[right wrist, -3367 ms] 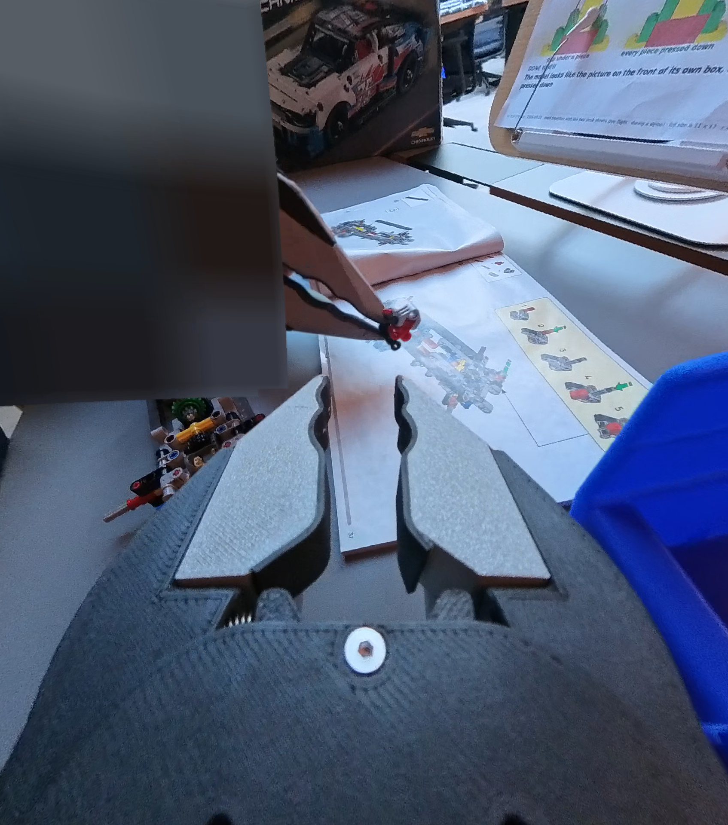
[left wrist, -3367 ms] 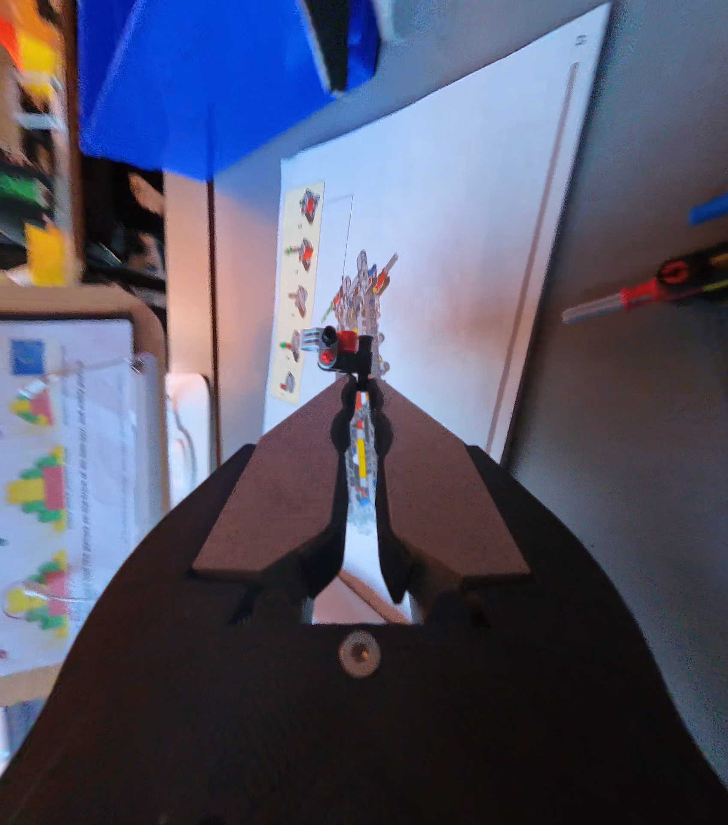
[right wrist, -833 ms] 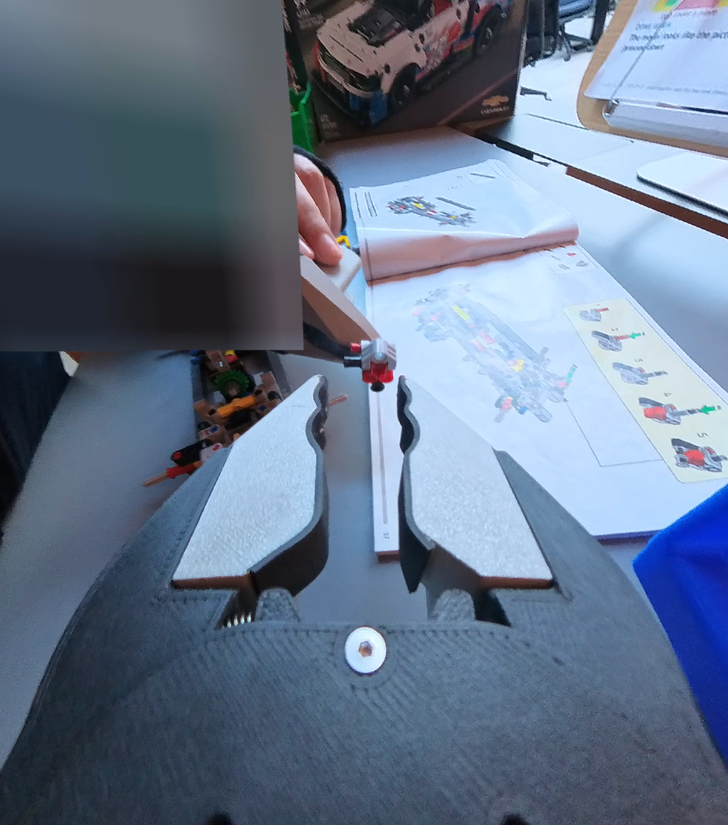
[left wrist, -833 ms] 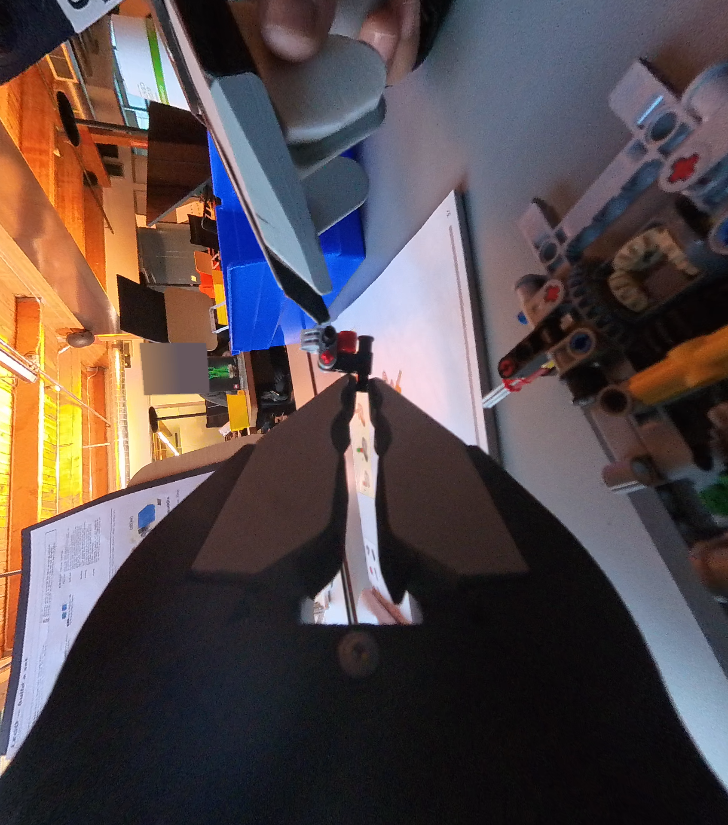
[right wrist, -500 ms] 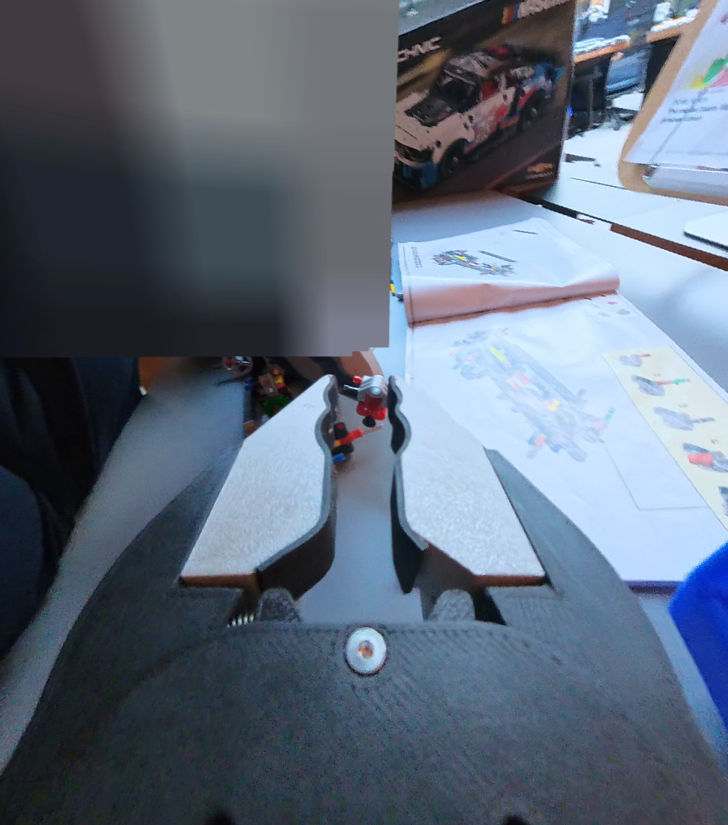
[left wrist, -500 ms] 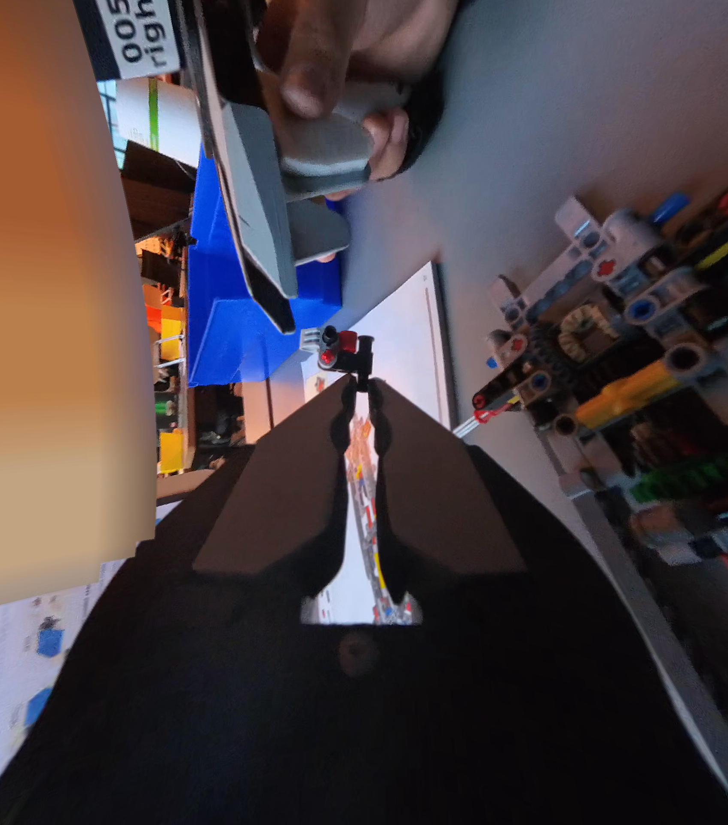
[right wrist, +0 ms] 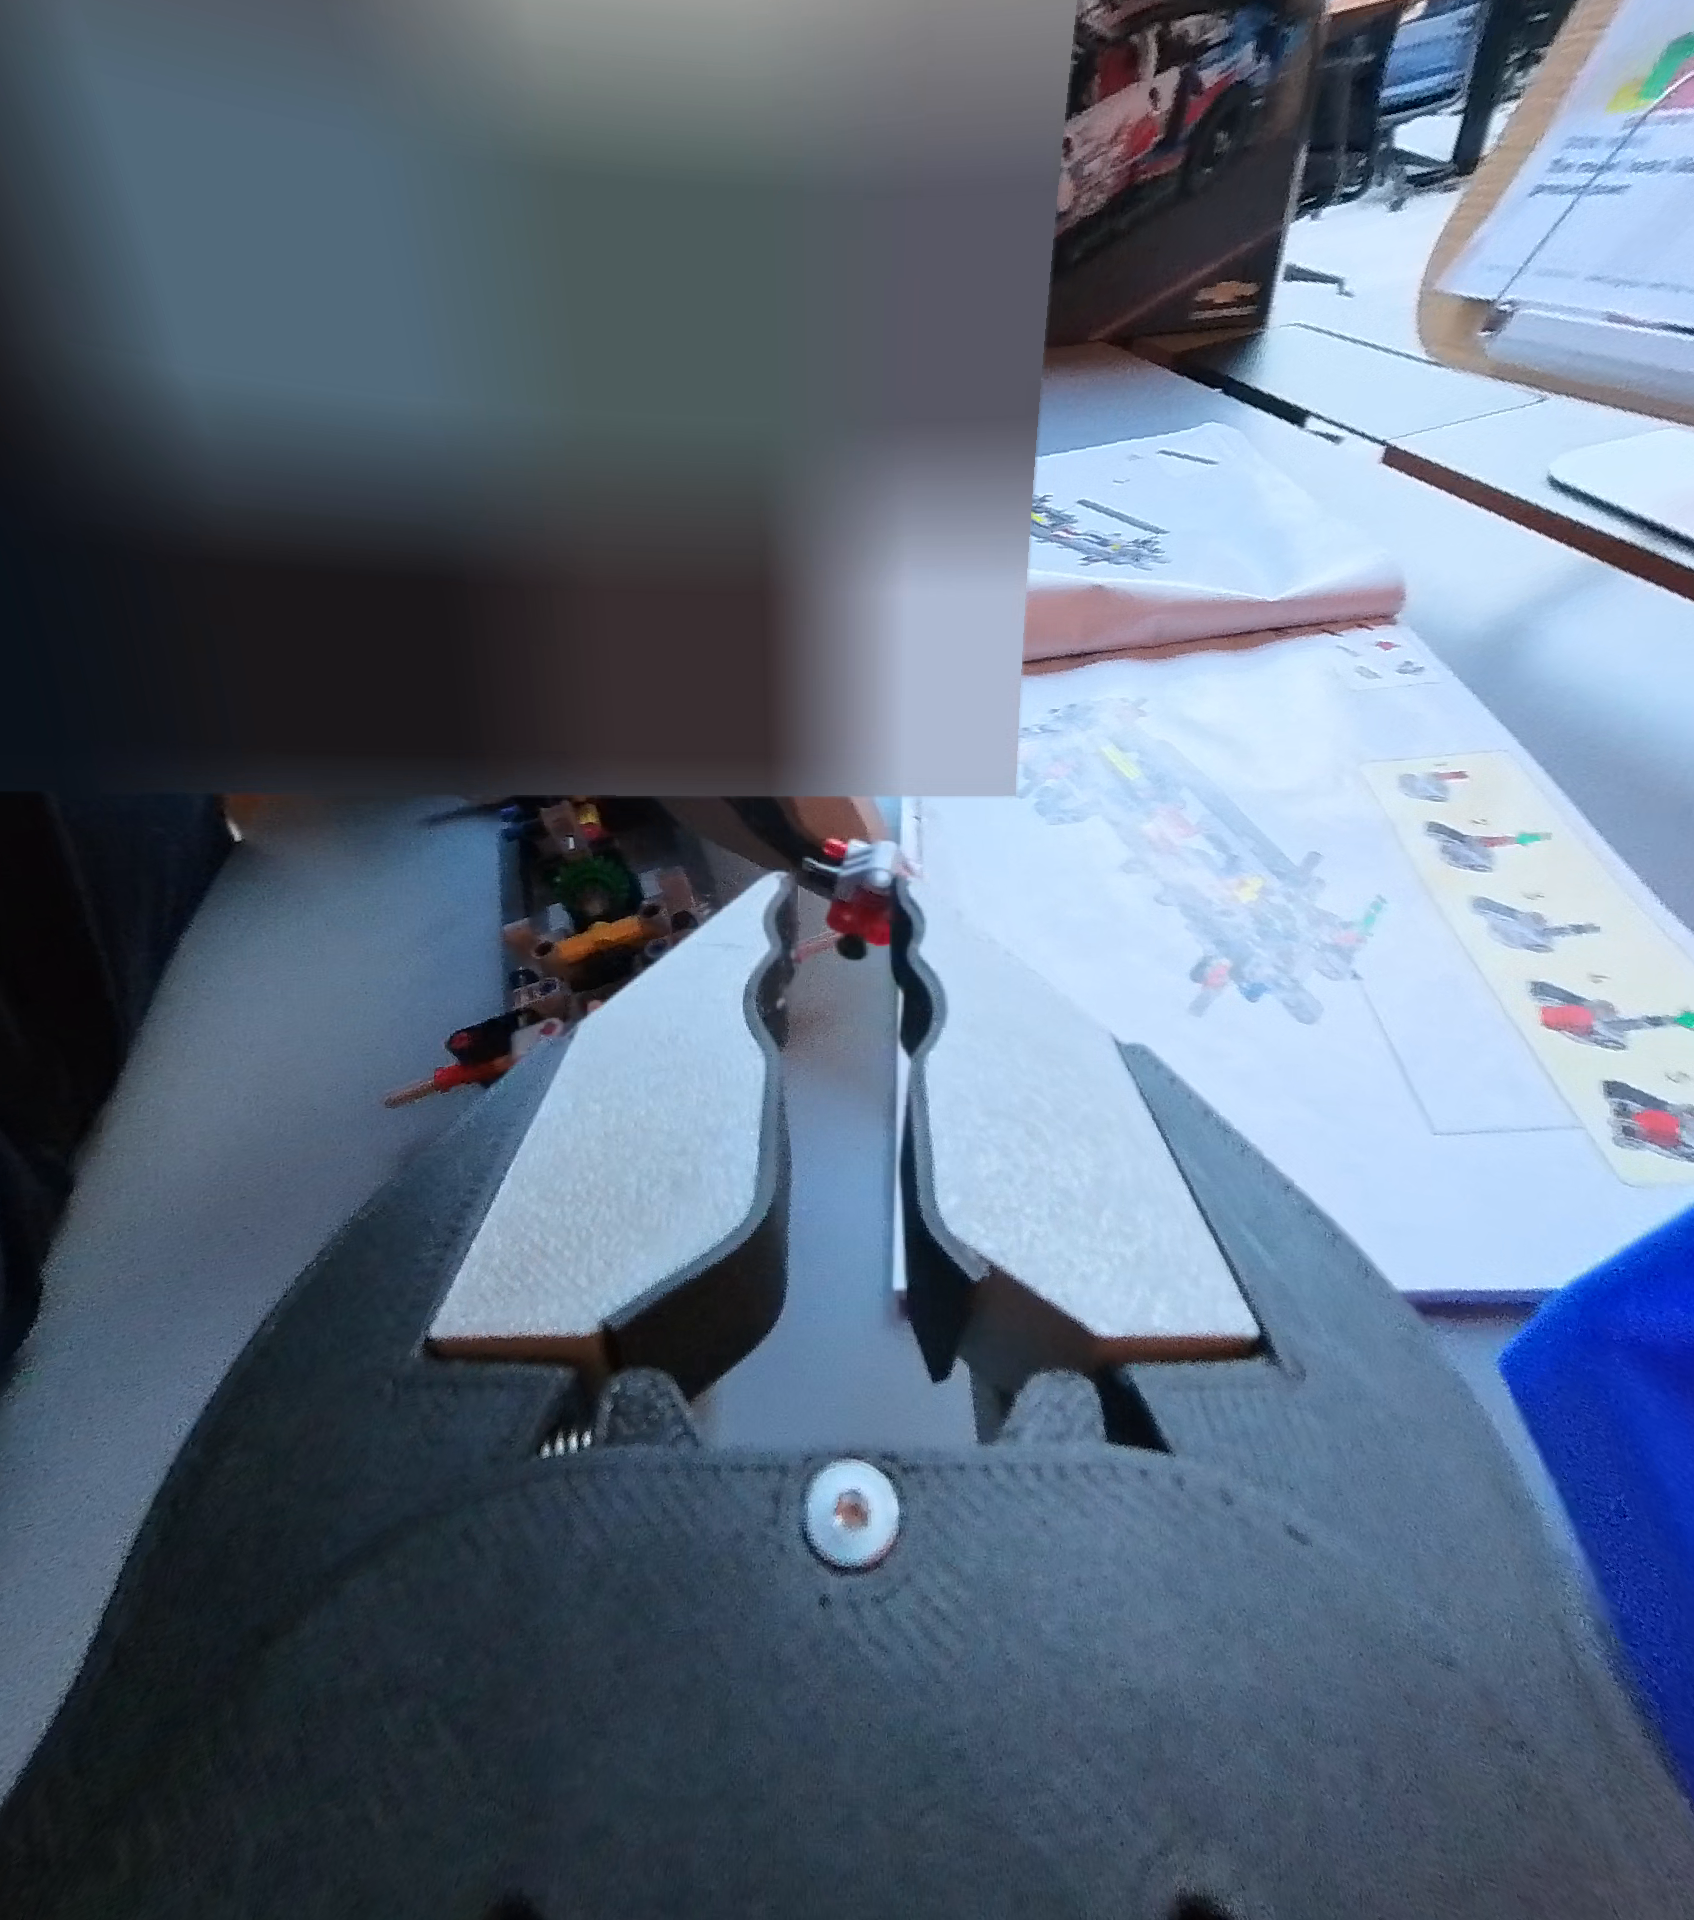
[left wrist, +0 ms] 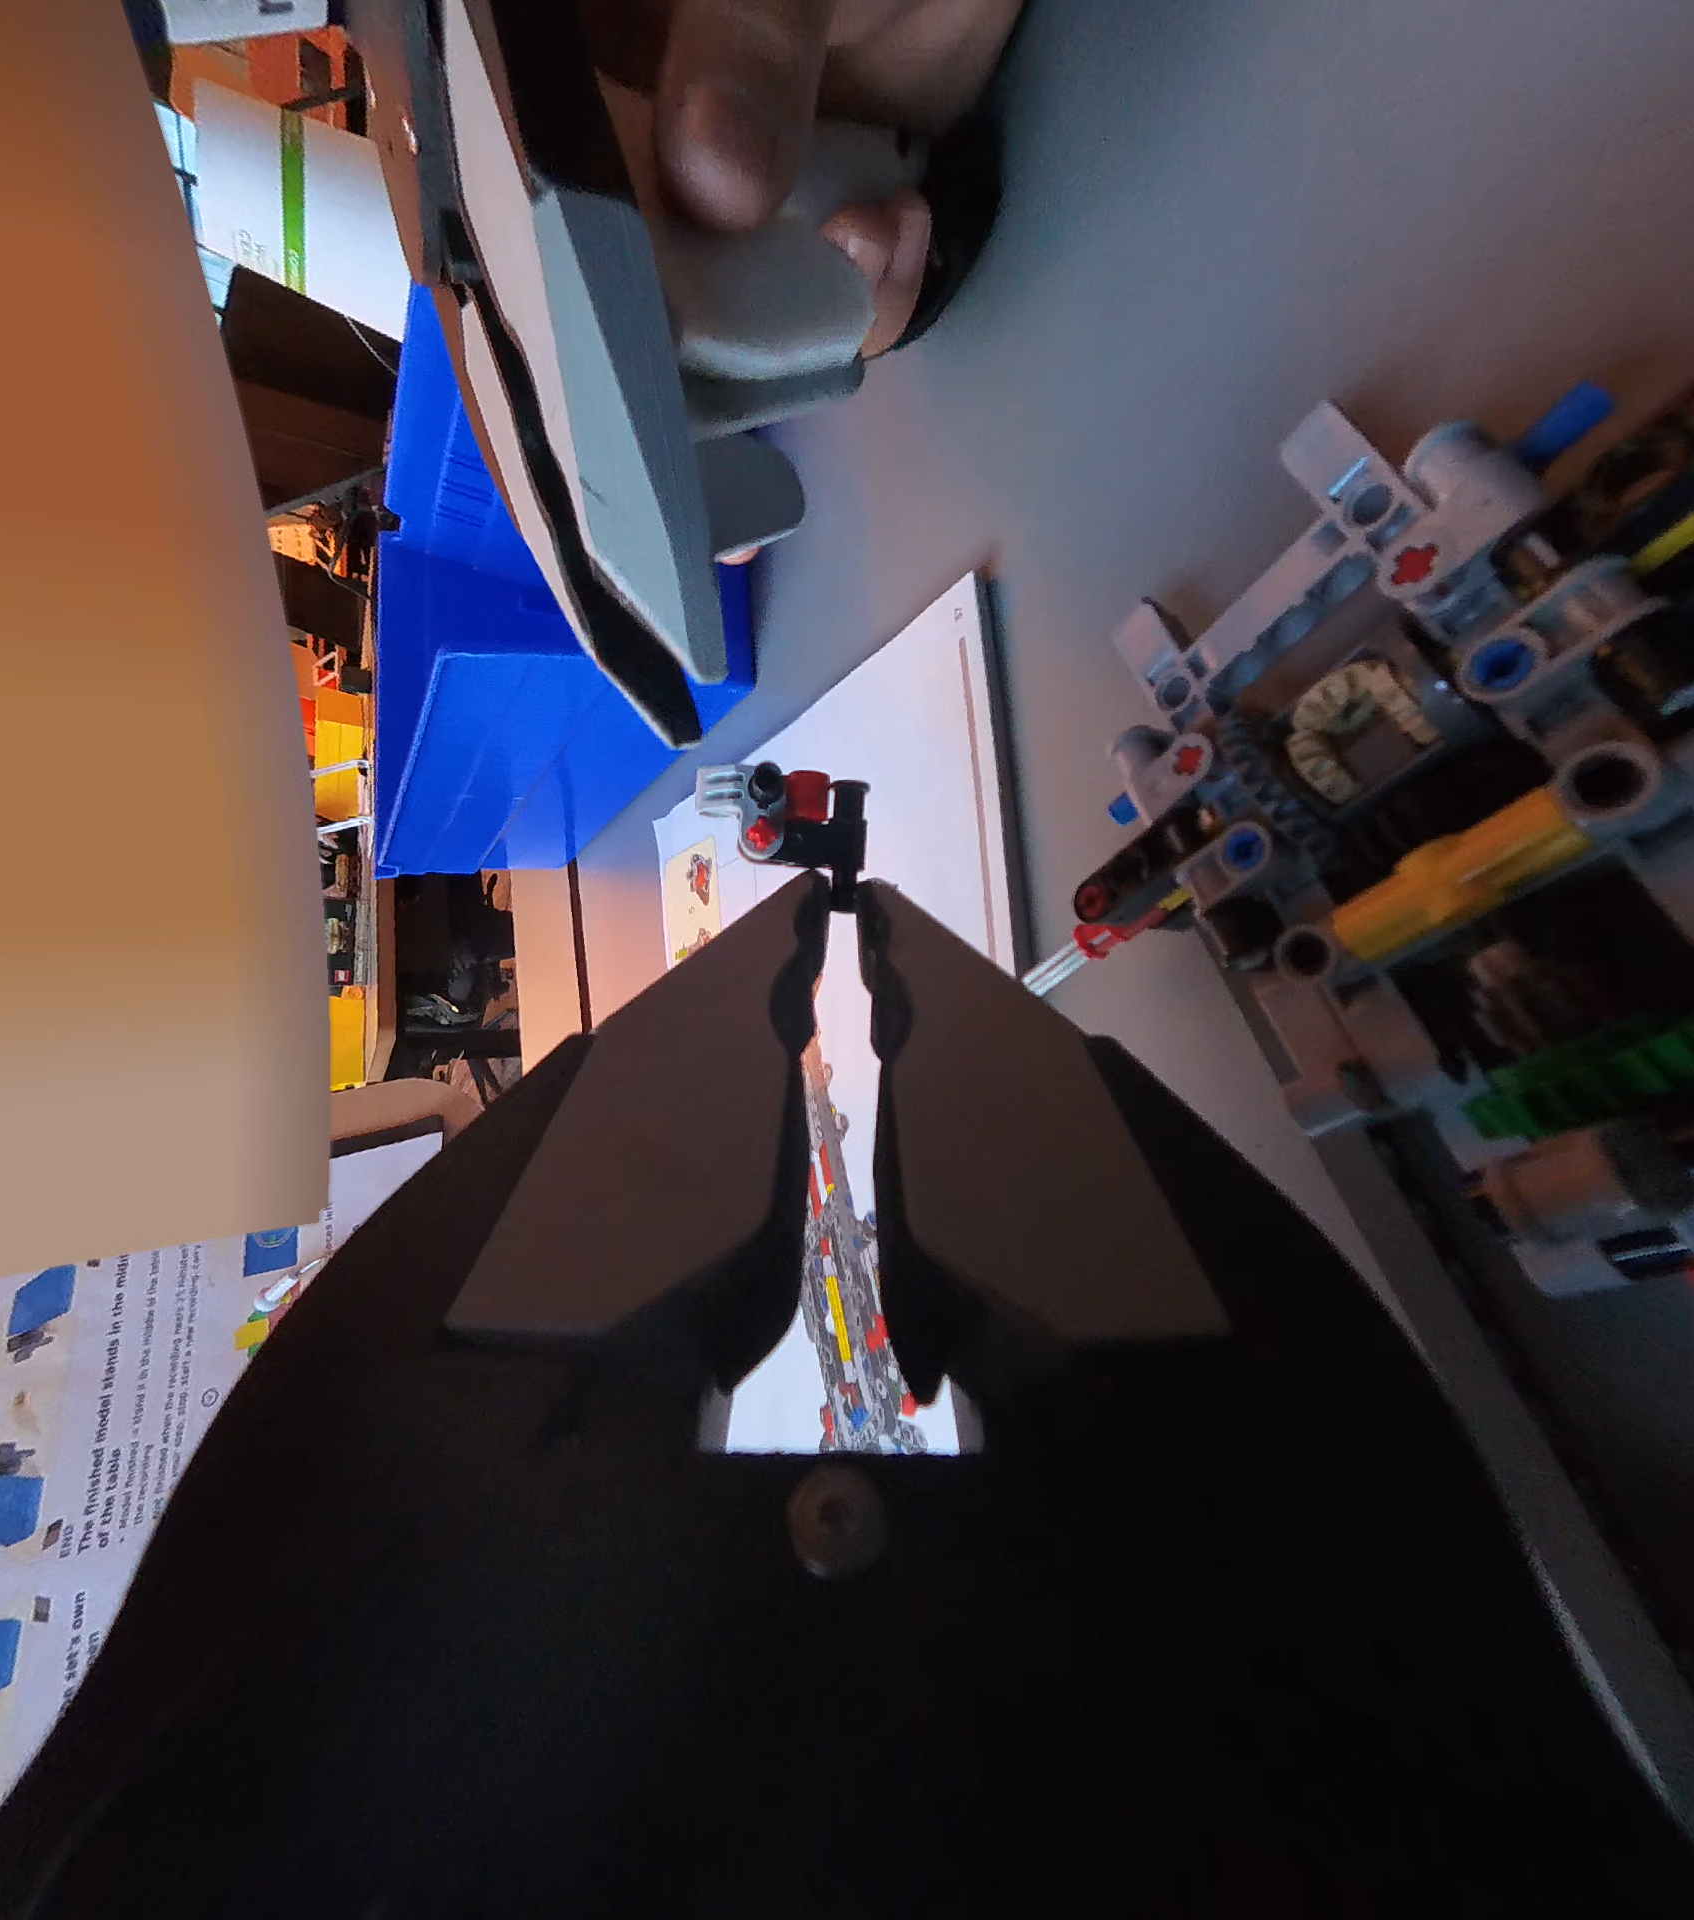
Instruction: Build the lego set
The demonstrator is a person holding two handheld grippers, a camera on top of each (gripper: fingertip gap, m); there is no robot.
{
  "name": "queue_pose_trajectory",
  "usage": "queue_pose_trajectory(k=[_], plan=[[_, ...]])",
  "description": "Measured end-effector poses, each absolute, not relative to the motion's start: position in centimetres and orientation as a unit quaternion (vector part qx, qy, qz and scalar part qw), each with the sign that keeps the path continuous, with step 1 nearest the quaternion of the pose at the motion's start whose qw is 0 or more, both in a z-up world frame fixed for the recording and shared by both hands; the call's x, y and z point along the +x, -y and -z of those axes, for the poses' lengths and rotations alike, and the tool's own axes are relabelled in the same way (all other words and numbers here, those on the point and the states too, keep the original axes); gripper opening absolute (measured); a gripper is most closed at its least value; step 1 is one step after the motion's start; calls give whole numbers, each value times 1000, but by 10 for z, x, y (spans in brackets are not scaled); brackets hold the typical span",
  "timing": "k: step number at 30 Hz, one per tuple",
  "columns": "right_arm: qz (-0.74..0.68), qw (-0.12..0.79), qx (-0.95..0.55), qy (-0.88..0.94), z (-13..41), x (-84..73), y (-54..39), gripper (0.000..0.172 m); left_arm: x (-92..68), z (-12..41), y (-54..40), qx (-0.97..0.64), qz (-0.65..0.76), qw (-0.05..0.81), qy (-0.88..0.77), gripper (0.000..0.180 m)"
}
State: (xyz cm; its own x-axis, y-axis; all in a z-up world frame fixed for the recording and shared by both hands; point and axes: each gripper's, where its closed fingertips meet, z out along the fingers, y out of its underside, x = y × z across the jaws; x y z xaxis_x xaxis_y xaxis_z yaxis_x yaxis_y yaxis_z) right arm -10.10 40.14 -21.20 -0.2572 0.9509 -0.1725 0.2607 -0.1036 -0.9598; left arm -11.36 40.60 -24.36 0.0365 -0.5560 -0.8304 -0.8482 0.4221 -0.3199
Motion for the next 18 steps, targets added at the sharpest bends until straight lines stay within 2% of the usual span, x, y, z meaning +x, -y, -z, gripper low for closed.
queue_pose_trajectory(k=[10,14,18], plan=[[-481,334,-488,648,225,-103,-385,19,-108,250,-390,-517,-90,492,-695,2],[-477,327,-506,640,228,-105,-390,19,-103,262,-372,-563,26,449,-693,2],[-495,319,-512,625,224,-105,-393,22,-114,259,-383,-640,81,425,-635,2]])
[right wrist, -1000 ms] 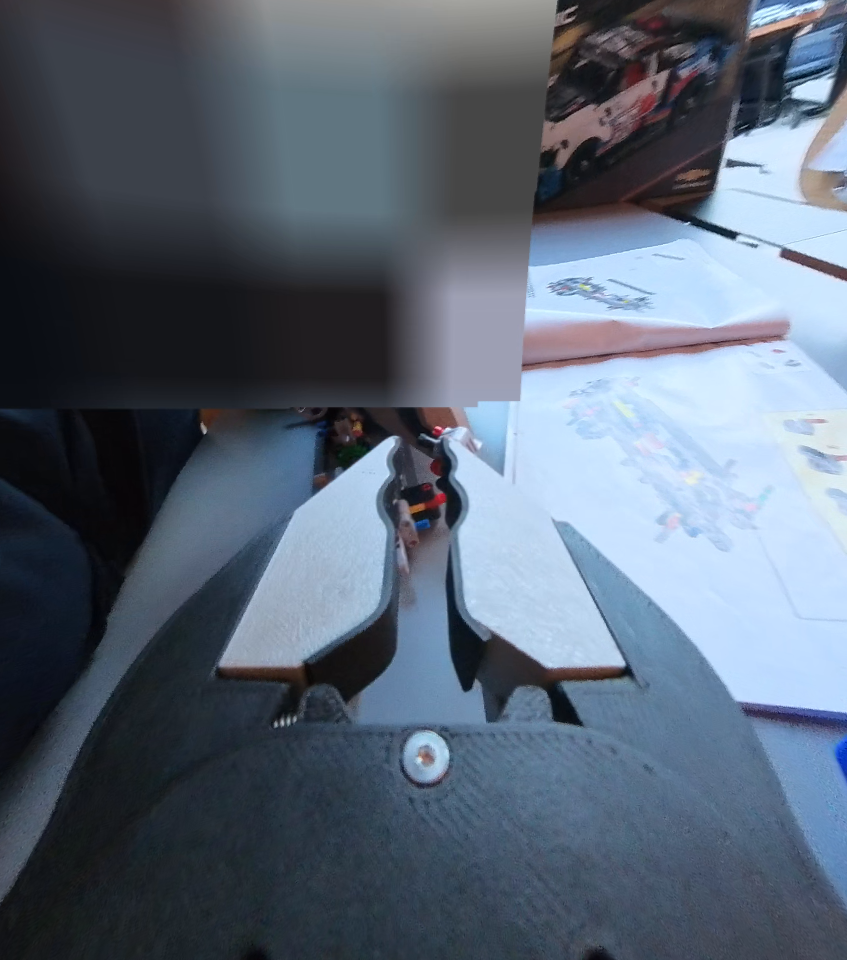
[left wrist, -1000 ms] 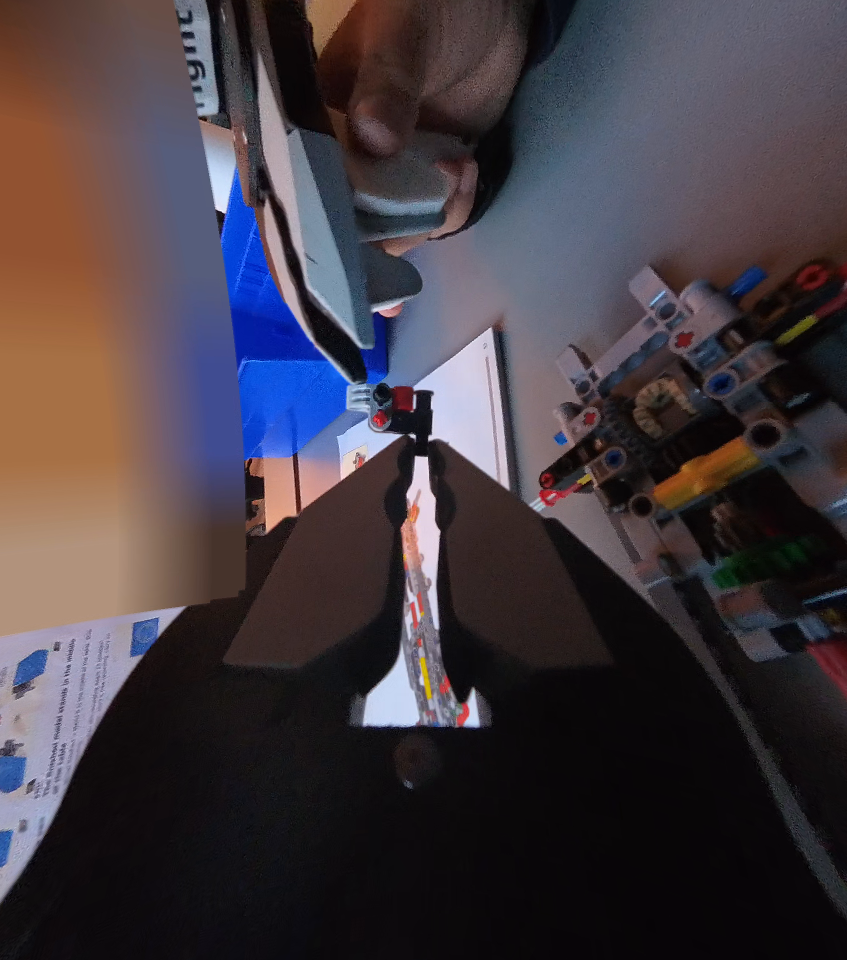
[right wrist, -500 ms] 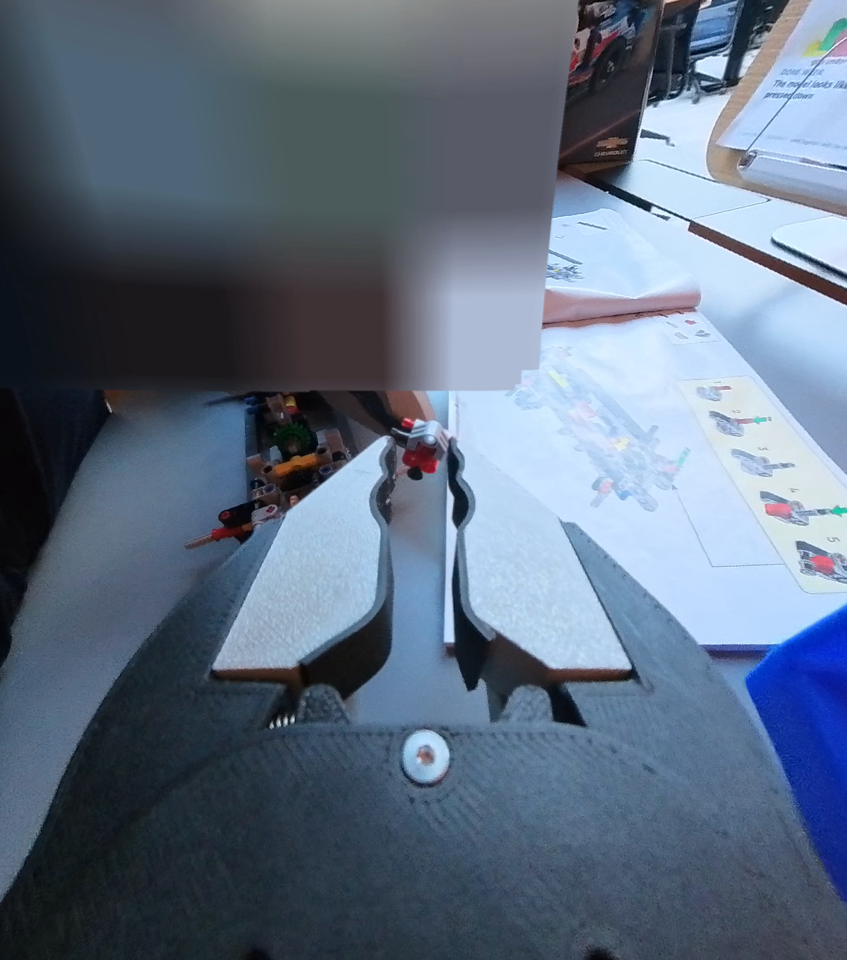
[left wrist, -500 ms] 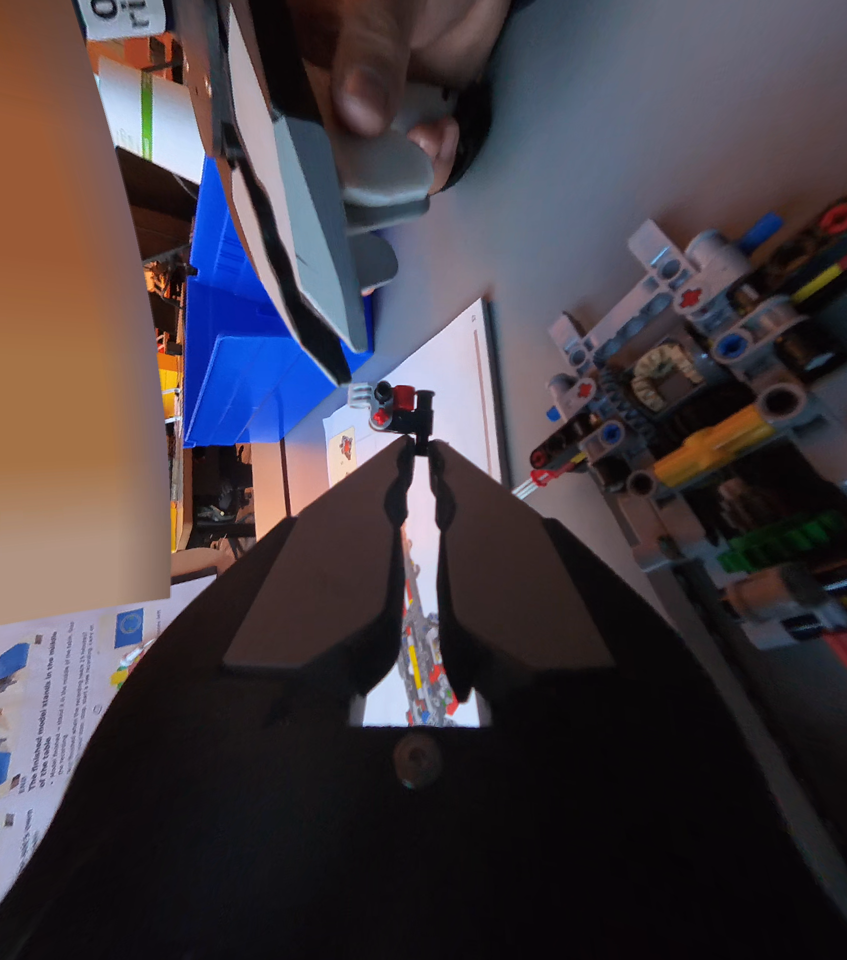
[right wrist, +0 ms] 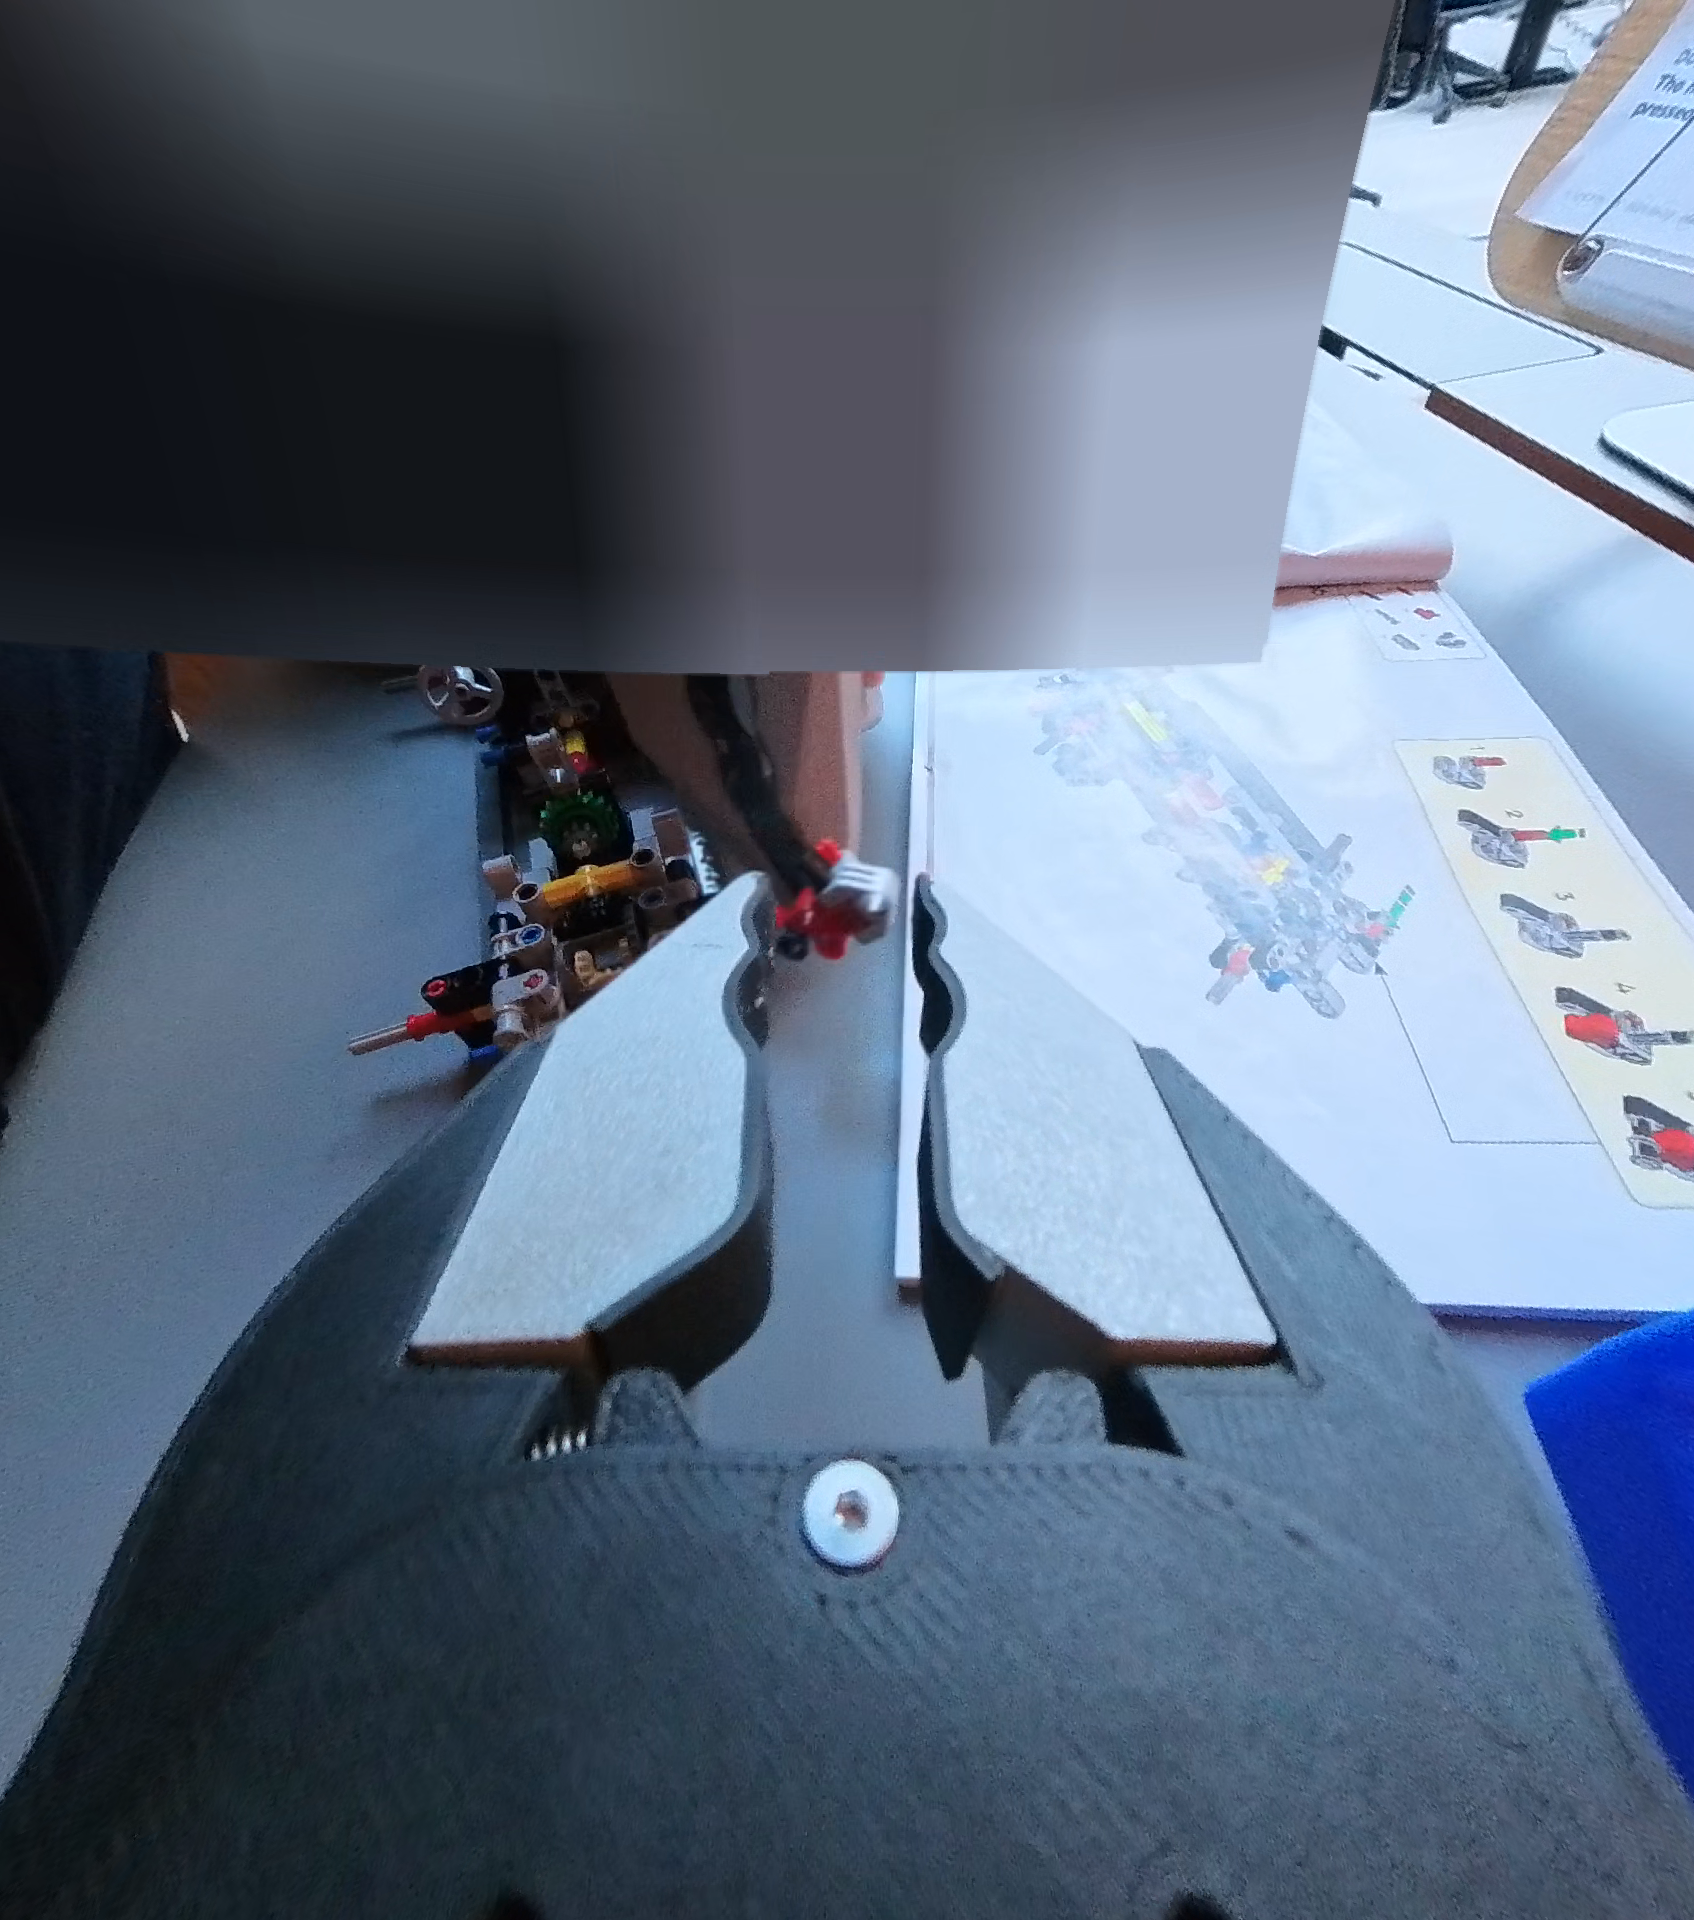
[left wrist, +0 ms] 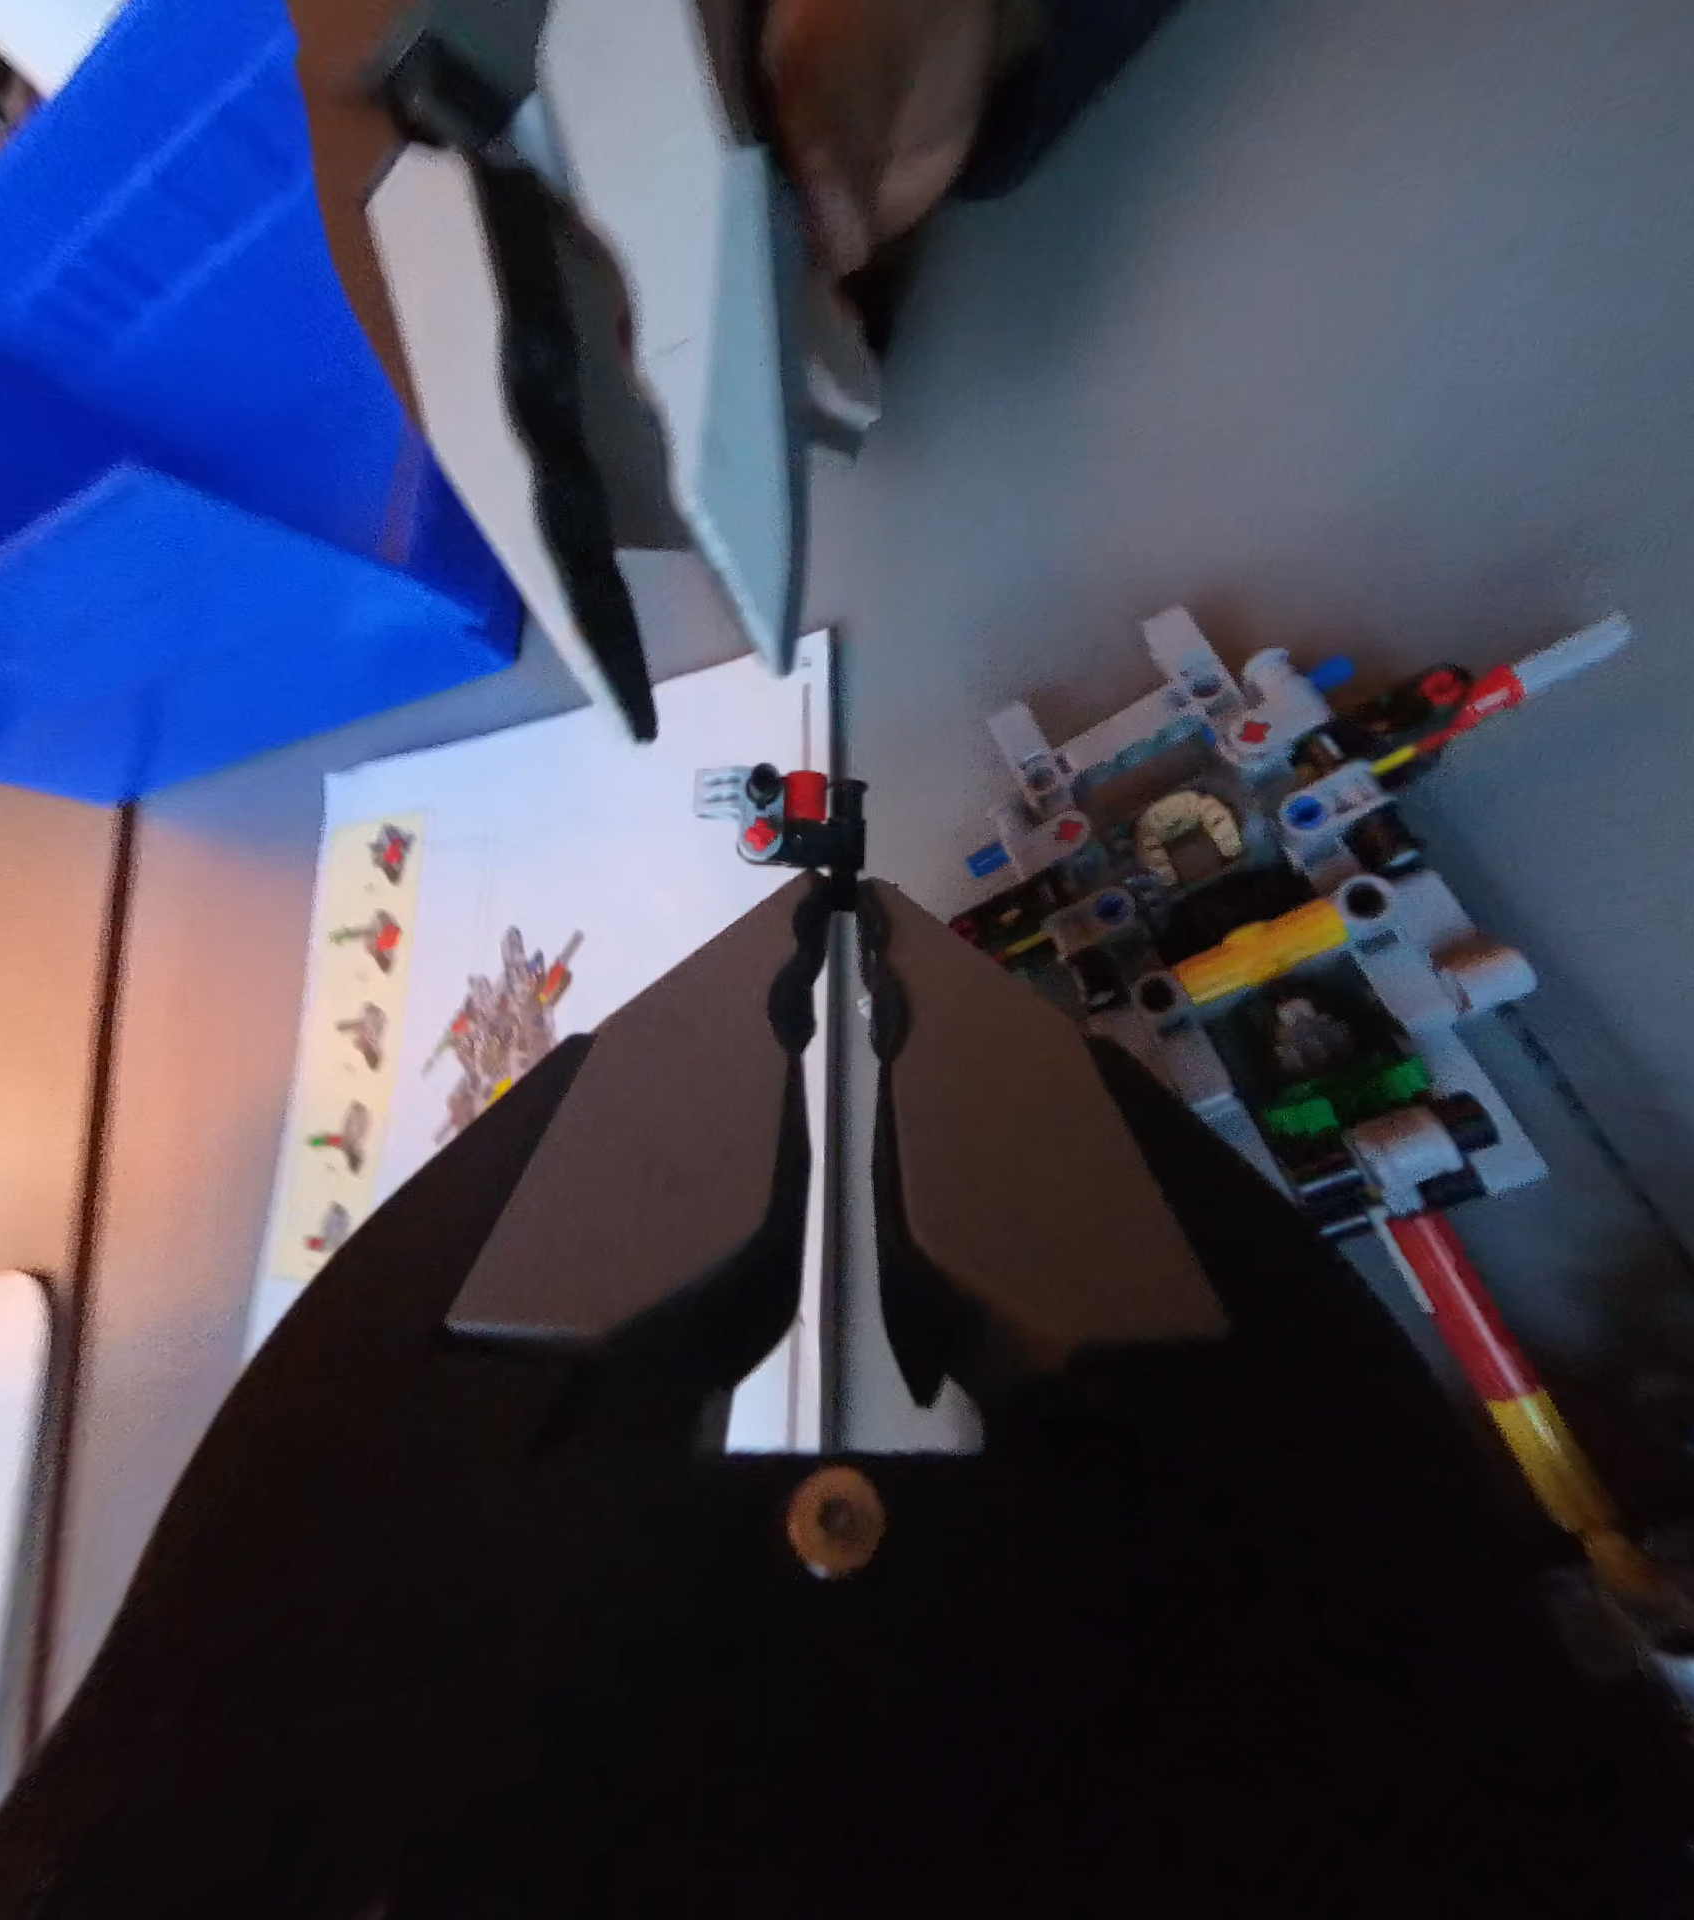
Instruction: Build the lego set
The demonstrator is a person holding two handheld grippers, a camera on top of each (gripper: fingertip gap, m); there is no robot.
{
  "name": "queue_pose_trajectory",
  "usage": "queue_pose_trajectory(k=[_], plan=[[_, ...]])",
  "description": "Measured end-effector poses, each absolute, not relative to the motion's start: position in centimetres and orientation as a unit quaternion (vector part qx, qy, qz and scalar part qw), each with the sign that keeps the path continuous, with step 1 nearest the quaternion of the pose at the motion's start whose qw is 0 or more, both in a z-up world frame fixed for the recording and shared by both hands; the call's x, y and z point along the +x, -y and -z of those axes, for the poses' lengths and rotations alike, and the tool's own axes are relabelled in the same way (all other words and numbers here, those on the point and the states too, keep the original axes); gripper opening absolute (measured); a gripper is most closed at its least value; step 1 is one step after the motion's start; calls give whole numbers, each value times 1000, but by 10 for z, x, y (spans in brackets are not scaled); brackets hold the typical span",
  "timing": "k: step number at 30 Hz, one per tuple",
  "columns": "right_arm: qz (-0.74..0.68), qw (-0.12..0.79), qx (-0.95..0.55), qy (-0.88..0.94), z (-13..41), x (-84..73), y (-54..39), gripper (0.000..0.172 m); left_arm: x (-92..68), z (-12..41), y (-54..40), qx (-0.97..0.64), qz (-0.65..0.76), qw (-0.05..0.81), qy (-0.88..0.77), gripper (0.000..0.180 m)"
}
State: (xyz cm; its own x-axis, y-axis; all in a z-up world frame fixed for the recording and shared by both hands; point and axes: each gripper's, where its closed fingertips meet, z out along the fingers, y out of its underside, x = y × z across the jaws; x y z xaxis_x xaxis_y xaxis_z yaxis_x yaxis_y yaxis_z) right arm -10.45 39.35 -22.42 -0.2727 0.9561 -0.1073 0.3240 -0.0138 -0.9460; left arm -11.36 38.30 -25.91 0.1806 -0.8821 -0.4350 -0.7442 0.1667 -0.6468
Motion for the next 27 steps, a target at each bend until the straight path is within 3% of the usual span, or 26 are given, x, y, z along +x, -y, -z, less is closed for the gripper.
queue_pose_trajectory(k=[7,11,22,27], plan=[[-458,326,-528,637,234,-109,-396,36,-112,254,-380,-754,326,321,-472,3],[-439,334,-537,638,238,-111,-399,35,-109,244,-378,-760,454,273,-376,2],[-403,386,-488,671,235,-111,-388,8,-108,240,-376,-765,532,210,-296,2],[-362,410,-467,694,240,-112,-385,5,-106,245,-371,-765,540,187,-298,3]])
